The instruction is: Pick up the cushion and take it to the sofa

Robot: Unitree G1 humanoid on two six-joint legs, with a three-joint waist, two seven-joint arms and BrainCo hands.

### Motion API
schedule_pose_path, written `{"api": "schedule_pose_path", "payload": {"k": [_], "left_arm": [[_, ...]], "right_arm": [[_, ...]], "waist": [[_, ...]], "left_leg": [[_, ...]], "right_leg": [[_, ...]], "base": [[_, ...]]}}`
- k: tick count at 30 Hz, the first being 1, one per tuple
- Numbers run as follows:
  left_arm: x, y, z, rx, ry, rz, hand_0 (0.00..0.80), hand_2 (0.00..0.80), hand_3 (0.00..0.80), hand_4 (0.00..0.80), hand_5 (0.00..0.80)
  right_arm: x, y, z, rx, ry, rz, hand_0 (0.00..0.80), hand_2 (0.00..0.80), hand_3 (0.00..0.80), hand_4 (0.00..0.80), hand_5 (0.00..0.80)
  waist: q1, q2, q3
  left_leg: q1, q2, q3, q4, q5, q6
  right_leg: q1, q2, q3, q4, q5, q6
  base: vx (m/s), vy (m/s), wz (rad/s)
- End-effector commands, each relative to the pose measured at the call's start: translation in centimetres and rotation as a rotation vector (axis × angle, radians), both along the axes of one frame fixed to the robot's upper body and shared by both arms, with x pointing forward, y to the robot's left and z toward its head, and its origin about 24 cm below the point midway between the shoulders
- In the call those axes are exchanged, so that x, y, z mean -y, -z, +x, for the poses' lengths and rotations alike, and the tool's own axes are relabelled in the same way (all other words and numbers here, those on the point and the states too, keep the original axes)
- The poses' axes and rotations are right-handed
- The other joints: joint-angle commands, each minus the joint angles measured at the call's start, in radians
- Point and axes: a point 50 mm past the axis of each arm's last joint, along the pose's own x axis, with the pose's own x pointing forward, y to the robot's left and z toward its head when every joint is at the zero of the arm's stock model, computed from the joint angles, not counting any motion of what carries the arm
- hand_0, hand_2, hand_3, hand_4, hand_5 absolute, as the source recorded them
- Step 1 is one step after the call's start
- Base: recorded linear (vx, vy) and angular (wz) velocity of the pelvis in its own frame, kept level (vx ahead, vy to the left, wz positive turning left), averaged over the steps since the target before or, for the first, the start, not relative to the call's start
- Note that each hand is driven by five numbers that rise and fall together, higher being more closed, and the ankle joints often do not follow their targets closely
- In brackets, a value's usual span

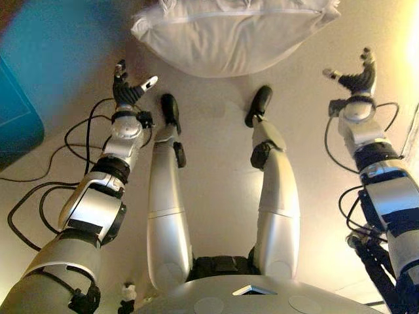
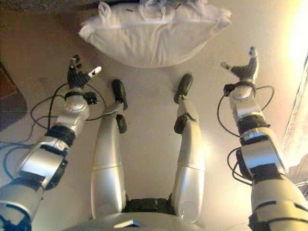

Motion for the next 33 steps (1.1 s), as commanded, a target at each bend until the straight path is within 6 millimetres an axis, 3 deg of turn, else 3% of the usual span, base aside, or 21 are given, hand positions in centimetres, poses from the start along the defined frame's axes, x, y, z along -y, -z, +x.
{"api": "schedule_pose_path", "payload": {"k": [1,8,17,27,33], "left_arm": [[-1.4,0.0,-1.1,0.085,0.004,-0.063,0.0,0.0,0.0,0.0,0.0],[-1.1,-4.0,-0.3,0.227,0.084,-0.054,0.0,0.0,0.0,0.0,0.0],[0.6,-10.8,1.5,0.35,0.232,0.025,0.0,0.0,0.0,0.0,0.0],[4.8,-17.4,2.2,0.461,0.48,0.21,0.0,0.0,0.0,0.0,0.0],[7.4,-19.5,2.1,0.477,0.601,0.301,0.0,0.0,0.0,0.0,0.0]], "right_arm": [[3.6,-1.7,-1.7,0.06,0.087,-0.089,0.0,0.0,0.0,0.0,0.0],[3.0,-6.4,-1.1,0.168,0.012,-0.172,0.0,0.0,0.0,0.0,0.0],[-0.4,-12.3,-0.1,0.275,-0.165,-0.245,0.0,0.0,0.0,0.0,0.0],[-4.5,-14.5,0.6,0.304,-0.46,-0.205,0.0,0.0,0.0,0.0,0.0],[-6.0,-14.7,0.8,0.298,-0.596,-0.164,0.0,0.0,0.0,0.0,0.0]], "waist": [[0.037,0.081,-0.005],[0.04,0.091,-0.005],[0.028,0.087,-0.005],[0.004,0.072,-0.005],[-0.005,0.072,-0.005]], "left_leg": [[-0.07,-0.033,-0.019,-0.058,0.019,0.024],[-0.225,-0.03,-0.018,0.047,-0.012,0.023],[-0.321,-0.031,-0.021,0.092,-0.012,0.016],[-0.323,-0.029,0.0,0.041,0.0,0.015],[-0.323,-0.033,0.006,0.013,0.01,0.014]], "right_leg": [[-0.044,-0.025,0.021,0.25,-0.215,0.057],[-0.202,-0.049,0.036,0.376,-0.25,0.052],[-0.288,-0.064,0.057,0.423,-0.26,0.059],[-0.308,-0.066,0.086,0.401,-0.252,0.072],[-0.308,-0.062,0.095,0.371,-0.239,0.082]], "base": [[-0.036,0.034,0.02],[-0.045,0.039,0.0],[-0.016,0.032,-0.03],[0.009,0.022,-0.01],[0.012,0.009,0.0]]}}
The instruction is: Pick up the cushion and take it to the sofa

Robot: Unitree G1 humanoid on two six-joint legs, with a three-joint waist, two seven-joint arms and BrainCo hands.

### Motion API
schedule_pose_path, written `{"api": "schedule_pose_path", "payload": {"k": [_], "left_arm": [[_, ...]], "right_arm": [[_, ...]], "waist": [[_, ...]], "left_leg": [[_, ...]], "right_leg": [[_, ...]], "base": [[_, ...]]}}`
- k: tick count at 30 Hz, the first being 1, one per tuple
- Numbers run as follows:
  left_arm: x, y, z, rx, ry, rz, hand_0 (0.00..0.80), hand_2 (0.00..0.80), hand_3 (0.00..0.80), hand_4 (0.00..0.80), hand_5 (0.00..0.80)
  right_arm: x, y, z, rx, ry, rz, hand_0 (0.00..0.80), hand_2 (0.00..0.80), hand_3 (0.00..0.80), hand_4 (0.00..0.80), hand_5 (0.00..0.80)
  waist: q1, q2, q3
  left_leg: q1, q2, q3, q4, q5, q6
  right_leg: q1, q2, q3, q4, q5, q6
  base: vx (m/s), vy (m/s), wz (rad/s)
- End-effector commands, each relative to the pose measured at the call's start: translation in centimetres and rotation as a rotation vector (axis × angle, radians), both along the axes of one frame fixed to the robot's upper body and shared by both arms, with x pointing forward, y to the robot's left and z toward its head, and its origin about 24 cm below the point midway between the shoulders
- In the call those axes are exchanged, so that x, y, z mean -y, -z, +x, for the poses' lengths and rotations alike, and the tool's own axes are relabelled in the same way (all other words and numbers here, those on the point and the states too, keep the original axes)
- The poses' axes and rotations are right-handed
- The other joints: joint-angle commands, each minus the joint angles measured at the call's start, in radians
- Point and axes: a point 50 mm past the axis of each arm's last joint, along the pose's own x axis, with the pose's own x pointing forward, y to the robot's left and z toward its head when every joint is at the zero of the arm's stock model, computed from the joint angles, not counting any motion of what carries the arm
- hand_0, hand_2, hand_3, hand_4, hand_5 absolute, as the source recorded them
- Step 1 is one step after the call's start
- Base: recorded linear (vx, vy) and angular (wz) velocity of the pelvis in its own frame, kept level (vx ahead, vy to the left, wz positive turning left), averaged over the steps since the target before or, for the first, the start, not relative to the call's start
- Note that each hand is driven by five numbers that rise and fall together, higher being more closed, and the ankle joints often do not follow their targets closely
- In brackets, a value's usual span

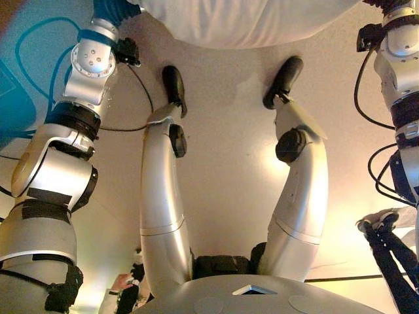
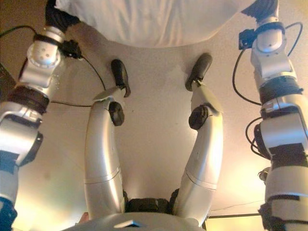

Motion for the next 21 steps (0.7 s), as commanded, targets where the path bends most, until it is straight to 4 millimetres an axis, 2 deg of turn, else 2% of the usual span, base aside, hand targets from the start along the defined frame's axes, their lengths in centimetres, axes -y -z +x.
{"api": "schedule_pose_path", "payload": {"k": [1,7,8,9,10,11,12,21], "left_arm": [[2.6,-2.0,-0.6,0.059,0.152,0.029,0.0,0.0,0.0,0.0,0.0],[3.6,-2.0,-0.3,-0.049,0.294,-0.006,0.0,0.0,0.0,0.0,0.0],[3.7,-2.1,-0.3,-0.059,0.316,-0.007,0.1,0.1,0.1,0.1,0.1],[3.8,-2.1,-0.3,-0.062,0.327,-0.004,0.342,0.342,0.342,0.342,0.342],[4.1,-2.0,-0.3,-0.072,0.341,0.003,0.8,0.8,0.8,0.8,0.8],[4.3,-2.0,-0.4,-0.076,0.352,0.006,0.8,0.8,0.8,0.8,0.8],[4.4,-1.9,-0.4,-0.078,0.368,-0.004,0.8,0.8,0.8,0.8,0.8],[5.4,-1.2,-0.9,-0.078,0.475,-0.097,0.8,0.8,0.8,0.8,0.8]], "right_arm": [[-2.8,-2.7,-0.6,0.086,-0.193,-0.079,0.0,0.0,0.0,0.0,0.0],[-4.6,-3.1,-0.7,0.056,-0.405,-0.047,0.0,0.0,0.0,0.0,0.0],[-5.0,-3.1,-0.7,0.046,-0.455,-0.032,0.0,0.0,0.0,0.0,0.0],[-5.3,-3.1,-0.7,0.035,-0.504,-0.025,0.0,0.0,0.0,0.0,0.0],[-5.7,-3.0,-0.8,0.016,-0.555,-0.025,0.056,0.056,0.056,0.056,0.056],[-6.0,-3.0,-0.9,0.004,-0.584,-0.029,0.483,0.483,0.483,0.483,0.483],[-6.3,-2.9,-1.0,-0.005,-0.611,-0.038,0.8,0.8,0.8,0.8,0.8],[-7.3,-2.7,-1.5,0.007,-0.69,-0.055,0.8,0.8,0.8,0.8,0.8]], "waist": [[-0.024,0.07,-0.006],[-0.03,0.072,-0.006],[-0.03,0.071,-0.006],[-0.03,0.071,-0.006],[-0.033,0.069,-0.006],[-0.034,0.068,-0.006],[-0.036,0.067,-0.006],[-0.035,0.067,-0.006]], "left_leg": [[-0.009,-0.03,-0.02,-0.233,0.104,-0.014],[-0.009,-0.031,-0.014,-0.257,0.113,-0.016],[-0.009,-0.031,-0.014,-0.259,0.113,-0.016],[-0.009,-0.032,-0.014,-0.262,0.113,-0.016],[-0.009,-0.032,-0.014,-0.263,0.115,-0.018],[-0.009,-0.034,-0.014,-0.265,0.115,-0.018],[-0.009,-0.036,-0.014,-0.264,0.116,-0.018],[-0.009,-0.046,-0.021,-0.264,0.125,-0.017]], "right_leg": [[0.05,-0.007,0.022,0.11,-0.166,0.078],[0.047,-0.004,0.029,0.087,-0.155,0.084],[0.045,-0.004,0.032,0.086,-0.155,0.085],[0.044,-0.004,0.033,0.084,-0.155,0.085],[0.043,-0.006,0.035,0.081,-0.152,0.087],[0.043,-0.006,0.036,0.078,-0.15,0.087],[0.043,-0.006,0.037,0.077,-0.149,0.087],[0.043,-0.012,0.045,0.069,-0.133,0.092]], "base": [[0.0,0.0,0.0],[0.003,0.001,0.01],[0.0,0.0,0.0],[0.0,0.0,0.0],[0.0,0.0,0.0],[0.0,0.0,0.0],[0.0,0.0,0.0],[-0.008,-0.012,0.04]]}}
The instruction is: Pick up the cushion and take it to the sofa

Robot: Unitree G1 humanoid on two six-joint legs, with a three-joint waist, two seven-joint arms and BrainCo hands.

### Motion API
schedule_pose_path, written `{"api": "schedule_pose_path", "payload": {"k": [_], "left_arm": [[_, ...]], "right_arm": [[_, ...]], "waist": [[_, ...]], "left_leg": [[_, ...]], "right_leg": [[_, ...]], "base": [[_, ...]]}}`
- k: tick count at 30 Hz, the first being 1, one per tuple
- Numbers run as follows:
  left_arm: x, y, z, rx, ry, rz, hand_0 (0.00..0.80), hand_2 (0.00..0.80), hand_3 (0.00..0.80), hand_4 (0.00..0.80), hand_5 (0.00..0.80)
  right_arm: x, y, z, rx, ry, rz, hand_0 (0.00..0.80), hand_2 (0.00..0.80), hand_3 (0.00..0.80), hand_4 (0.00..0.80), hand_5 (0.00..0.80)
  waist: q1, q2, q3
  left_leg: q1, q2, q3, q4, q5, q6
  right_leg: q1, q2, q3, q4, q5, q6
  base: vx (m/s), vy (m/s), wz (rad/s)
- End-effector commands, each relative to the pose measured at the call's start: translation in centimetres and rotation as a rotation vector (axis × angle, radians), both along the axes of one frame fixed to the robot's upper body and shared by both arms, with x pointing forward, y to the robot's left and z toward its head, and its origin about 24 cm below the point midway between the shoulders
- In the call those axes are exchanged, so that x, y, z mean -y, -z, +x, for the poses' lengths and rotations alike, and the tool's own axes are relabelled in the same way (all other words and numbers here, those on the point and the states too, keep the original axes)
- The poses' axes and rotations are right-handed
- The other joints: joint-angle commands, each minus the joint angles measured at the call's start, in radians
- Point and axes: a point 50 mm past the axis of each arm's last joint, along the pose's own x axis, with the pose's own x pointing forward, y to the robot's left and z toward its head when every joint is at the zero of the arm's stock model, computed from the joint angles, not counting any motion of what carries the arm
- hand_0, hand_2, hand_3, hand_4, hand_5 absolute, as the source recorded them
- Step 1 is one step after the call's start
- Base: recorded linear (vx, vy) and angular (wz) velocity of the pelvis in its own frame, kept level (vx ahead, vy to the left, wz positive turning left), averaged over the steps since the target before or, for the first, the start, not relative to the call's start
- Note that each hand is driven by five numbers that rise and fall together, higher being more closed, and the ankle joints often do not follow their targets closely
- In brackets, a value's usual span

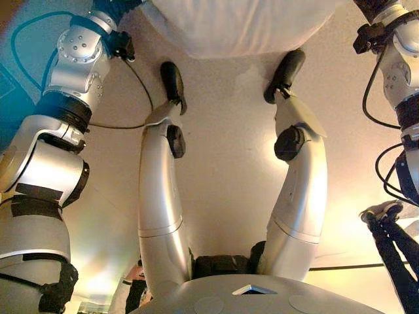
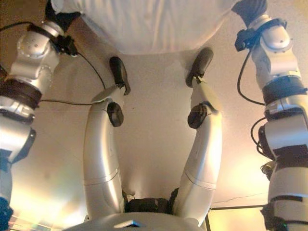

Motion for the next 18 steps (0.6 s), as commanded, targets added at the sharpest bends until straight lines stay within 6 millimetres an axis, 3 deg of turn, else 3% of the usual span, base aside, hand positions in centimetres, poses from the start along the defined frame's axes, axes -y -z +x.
{"api": "schedule_pose_path", "payload": {"k": [1,7,14,18], "left_arm": [[5.8,-1.3,-1.3,0.117,0.293,-0.04,0.8,0.8,0.8,0.8,0.8],[6.1,0.5,-2.0,0.132,0.335,-0.121,0.8,0.8,0.8,0.8,0.8],[5.8,5.9,-3.7,0.123,0.355,-0.286,0.8,0.8,0.8,0.8,0.8],[6.4,9.0,-5.6,0.112,0.375,-0.296,0.8,0.8,0.8,0.8,0.8]], "right_arm": [[-5.5,-2.9,-1.3,0.145,-0.279,-0.083,0.8,0.8,0.8,0.8,0.8],[-6.0,-1.8,-1.9,0.186,-0.31,-0.052,0.8,0.8,0.8,0.8,0.8],[-5.9,3.4,-2.8,0.172,-0.333,0.002,0.8,0.8,0.8,0.8,0.8],[-5.9,6.9,-4.5,0.176,-0.341,0.066,0.8,0.8,0.8,0.8,0.8]], "waist": [[-0.009,0.068,-0.006],[-0.004,0.087,-0.006],[-0.01,0.085,-0.006],[-0.012,0.067,-0.006]], "left_leg": [[-0.014,-0.03,-0.046,-0.233,0.119,-0.026],[-0.012,-0.029,-0.07,-0.22,0.14,-0.028],[0.25,-0.019,-0.063,-0.31,0.17,-0.044],[0.468,-0.019,-0.05,-0.397,0.173,-0.043]], "right_leg": [[0.059,0.001,0.025,0.079,-0.138,0.082],[0.097,0.014,0.008,0.036,-0.108,0.094],[0.362,0.035,0.001,-0.106,-0.061,0.109],[0.573,0.04,-0.022,-0.227,-0.038,0.121]], "base": [[-0.036,-0.018,0.08],[-0.046,0.011,-0.01],[-0.006,-0.006,-0.06],[0.046,-0.092,0.11]]}}
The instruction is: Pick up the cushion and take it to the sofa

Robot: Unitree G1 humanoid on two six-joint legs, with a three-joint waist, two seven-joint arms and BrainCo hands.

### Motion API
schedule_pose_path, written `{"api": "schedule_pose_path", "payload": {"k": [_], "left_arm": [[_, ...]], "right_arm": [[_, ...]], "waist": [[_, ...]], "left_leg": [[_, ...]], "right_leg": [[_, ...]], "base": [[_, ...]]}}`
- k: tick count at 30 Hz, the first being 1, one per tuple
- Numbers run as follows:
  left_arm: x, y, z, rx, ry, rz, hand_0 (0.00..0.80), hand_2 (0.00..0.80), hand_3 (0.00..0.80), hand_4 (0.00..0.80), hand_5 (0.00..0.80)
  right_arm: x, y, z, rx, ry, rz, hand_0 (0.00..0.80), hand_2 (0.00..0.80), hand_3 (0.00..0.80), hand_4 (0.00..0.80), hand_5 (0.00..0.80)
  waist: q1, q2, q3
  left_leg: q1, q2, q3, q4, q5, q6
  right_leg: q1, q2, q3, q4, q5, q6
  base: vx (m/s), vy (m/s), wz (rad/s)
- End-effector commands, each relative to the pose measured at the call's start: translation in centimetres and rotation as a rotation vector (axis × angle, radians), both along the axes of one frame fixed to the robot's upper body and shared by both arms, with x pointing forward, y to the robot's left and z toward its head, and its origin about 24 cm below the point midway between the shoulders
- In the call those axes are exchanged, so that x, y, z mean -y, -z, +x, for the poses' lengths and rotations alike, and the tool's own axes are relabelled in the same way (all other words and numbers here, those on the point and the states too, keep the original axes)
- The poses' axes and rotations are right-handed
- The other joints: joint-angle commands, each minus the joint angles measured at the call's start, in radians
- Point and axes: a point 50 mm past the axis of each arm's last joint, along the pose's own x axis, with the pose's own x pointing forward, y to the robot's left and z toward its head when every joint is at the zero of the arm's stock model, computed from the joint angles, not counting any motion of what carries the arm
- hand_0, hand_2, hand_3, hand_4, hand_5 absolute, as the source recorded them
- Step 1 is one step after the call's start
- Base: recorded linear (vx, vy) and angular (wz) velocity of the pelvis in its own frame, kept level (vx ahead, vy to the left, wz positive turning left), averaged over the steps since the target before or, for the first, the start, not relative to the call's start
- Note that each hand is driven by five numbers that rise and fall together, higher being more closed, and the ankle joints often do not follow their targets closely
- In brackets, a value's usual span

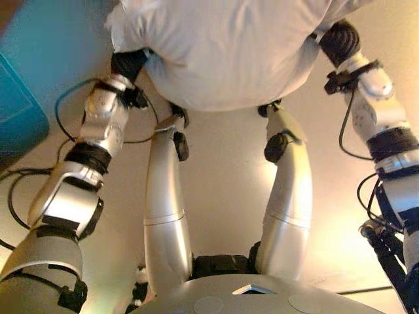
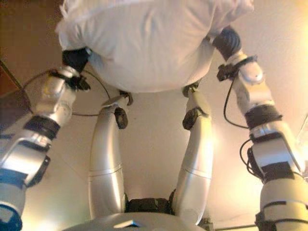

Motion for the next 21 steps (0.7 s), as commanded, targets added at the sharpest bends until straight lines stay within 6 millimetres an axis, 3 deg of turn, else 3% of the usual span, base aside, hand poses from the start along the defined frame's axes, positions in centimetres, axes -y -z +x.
{"api": "schedule_pose_path", "payload": {"k": [1,7,8,14,21], "left_arm": [[6.8,-1.7,-2.6,0.233,0.27,-0.046,0.8,0.8,0.8,0.8,0.8],[6.7,1.3,-5.5,0.186,0.267,-0.114,0.8,0.8,0.8,0.8,0.8],[6.7,1.5,-5.9,0.19,0.265,-0.123,0.8,0.8,0.8,0.8,0.8],[6.2,1.3,-8.4,0.25,0.235,-0.225,0.8,0.8,0.8,0.8,0.8],[4.9,2.2,-11.4,0.267,0.19,-0.343,0.8,0.8,0.8,0.8,0.8]], "right_arm": [[-4.0,-2.3,-2.8,0.256,-0.208,-0.006,0.8,0.8,0.8,0.8,0.8],[-4.9,2.6,-6.7,0.245,-0.21,0.12,0.8,0.8,0.8,0.8,0.8],[-4.9,2.9,-7.3,0.254,-0.21,0.132,0.8,0.8,0.8,0.8,0.8],[-5.1,2.8,-9.3,0.289,-0.212,0.133,0.8,0.8,0.8,0.8,0.8],[-5.4,3.1,-12.7,0.362,-0.232,0.195,0.8,0.8,0.8,0.8,0.8]], "waist": [[0.007,0.062,-0.007],[-0.01,0.029,-0.013],[-0.008,0.025,-0.028],[0.023,0.042,-0.135],[0.048,0.042,-0.304]], "left_leg": [[0.19,-0.007,-0.048,-0.252,0.13,-0.067],[0.527,-0.048,-0.037,-0.384,0.106,-0.033],[0.555,-0.054,-0.031,-0.406,0.127,-0.023],[0.774,-0.049,-0.005,-0.526,0.118,-0.016],[1.061,-0.037,-0.023,-0.737,0.161,-0.021]], "right_leg": [[0.214,0.009,-0.009,0.014,-0.112,0.069],[0.537,0.068,-0.015,-0.121,-0.127,0.059],[0.567,0.068,-0.03,-0.139,-0.113,0.047],[0.78,0.056,-0.106,-0.226,-0.148,0.039],[1.103,0.108,-0.149,-0.418,-0.147,0.011]], "base": [[0.08,-0.154,0.12],[0.096,-0.16,0.25],[0.014,-0.124,0.43],[0.054,-0.044,0.18],[0.141,-0.062,0.05]]}}
